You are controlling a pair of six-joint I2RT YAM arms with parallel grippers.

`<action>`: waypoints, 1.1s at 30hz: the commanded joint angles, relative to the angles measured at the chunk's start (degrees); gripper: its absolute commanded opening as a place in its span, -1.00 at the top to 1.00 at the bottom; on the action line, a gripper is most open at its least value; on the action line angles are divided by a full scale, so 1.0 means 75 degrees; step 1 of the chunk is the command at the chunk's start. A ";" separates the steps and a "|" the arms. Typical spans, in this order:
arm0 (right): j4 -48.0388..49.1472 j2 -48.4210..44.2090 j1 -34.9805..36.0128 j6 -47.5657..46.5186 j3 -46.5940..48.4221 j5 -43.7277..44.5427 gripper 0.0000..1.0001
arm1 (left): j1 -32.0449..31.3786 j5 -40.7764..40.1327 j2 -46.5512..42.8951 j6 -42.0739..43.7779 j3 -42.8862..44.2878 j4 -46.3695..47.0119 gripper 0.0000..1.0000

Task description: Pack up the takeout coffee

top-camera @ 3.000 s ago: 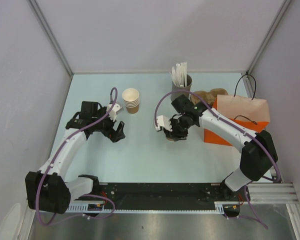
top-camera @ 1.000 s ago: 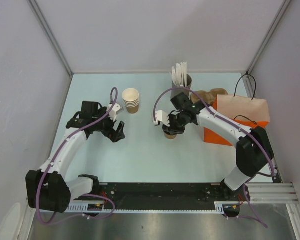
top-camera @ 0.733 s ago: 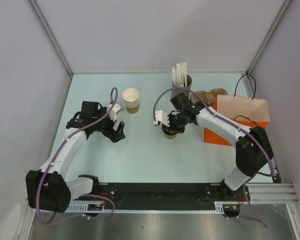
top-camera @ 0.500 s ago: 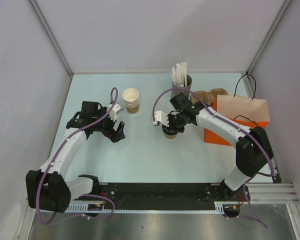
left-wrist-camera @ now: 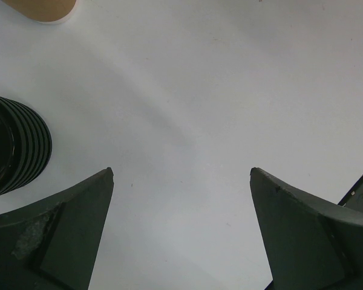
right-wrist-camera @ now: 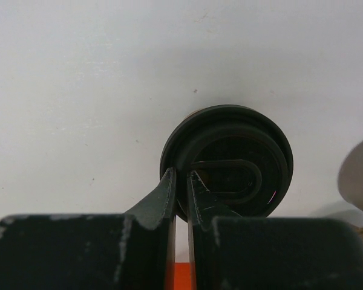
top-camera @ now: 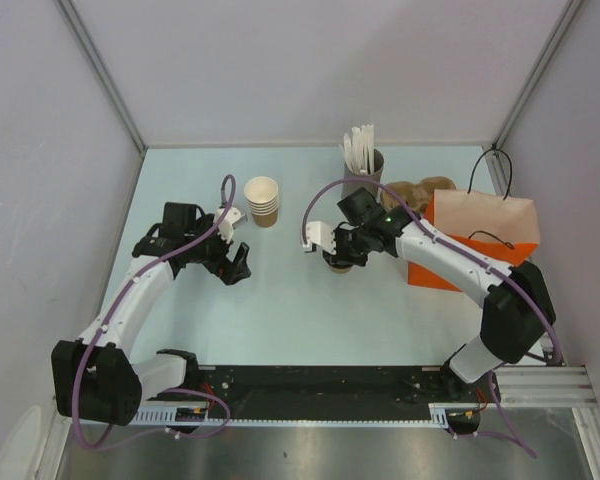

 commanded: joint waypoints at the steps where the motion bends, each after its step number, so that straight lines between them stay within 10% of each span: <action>1: 0.0560 -0.0947 0.0035 0.0369 0.0053 0.0348 1.00 | 0.0063 0.0205 -0.0139 0.0128 -0.0005 0.0110 -0.99; 16: 0.2130 -0.4062 0.0059 0.0604 0.0052 0.1741 1.00 | -0.0217 -0.0063 -0.0023 -0.0095 0.0873 -0.0077 -0.99; 33: 0.4567 -0.5471 -0.1156 0.1013 0.0064 0.4953 1.00 | -0.4469 -0.3657 0.2449 0.1053 0.5841 -0.0956 -0.99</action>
